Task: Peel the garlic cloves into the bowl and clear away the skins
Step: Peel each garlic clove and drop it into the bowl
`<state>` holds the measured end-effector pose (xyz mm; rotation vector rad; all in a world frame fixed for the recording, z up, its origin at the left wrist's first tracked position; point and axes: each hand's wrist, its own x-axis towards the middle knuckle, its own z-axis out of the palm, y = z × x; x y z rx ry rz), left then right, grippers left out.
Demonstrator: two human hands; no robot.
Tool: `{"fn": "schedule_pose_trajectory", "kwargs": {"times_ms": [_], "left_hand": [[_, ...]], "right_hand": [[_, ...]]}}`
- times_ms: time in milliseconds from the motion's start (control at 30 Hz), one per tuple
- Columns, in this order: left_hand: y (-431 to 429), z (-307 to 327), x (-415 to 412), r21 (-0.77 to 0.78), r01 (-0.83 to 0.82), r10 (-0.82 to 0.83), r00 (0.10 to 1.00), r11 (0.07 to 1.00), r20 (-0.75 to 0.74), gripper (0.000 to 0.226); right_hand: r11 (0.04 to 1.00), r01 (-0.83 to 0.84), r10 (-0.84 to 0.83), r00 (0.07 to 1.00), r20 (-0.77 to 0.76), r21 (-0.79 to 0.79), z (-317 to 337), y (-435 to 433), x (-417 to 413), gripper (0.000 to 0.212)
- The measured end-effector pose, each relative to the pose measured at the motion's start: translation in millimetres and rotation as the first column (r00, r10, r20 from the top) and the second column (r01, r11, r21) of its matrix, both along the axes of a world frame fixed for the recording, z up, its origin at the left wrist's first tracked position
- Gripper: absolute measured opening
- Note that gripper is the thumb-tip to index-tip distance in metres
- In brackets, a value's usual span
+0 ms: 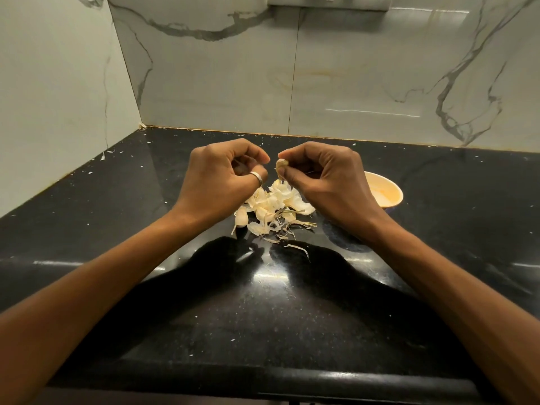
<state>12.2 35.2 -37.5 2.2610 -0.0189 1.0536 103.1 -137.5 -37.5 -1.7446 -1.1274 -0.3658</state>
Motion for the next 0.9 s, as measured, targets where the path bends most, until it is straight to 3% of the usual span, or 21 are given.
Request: {"fn": "schedule_pose_trajectory", "kwargs": {"times_ms": [400,900], "left_hand": [[-3.2,-1.5,0.0,0.231,0.010,-0.039,0.992,0.973,0.120,0.019],[-2.4,-4.8,2.0,0.477,-0.049,-0.013,0.992,0.878,0.126,0.022]], "right_hand": [[0.998,0.036,-0.032,0.997,0.065,-0.049,-2.7,2.5,-2.0,0.014],[0.989,0.120,-0.094,0.960,0.265,-0.084,-6.9,6.4,-3.5,0.014]]}}
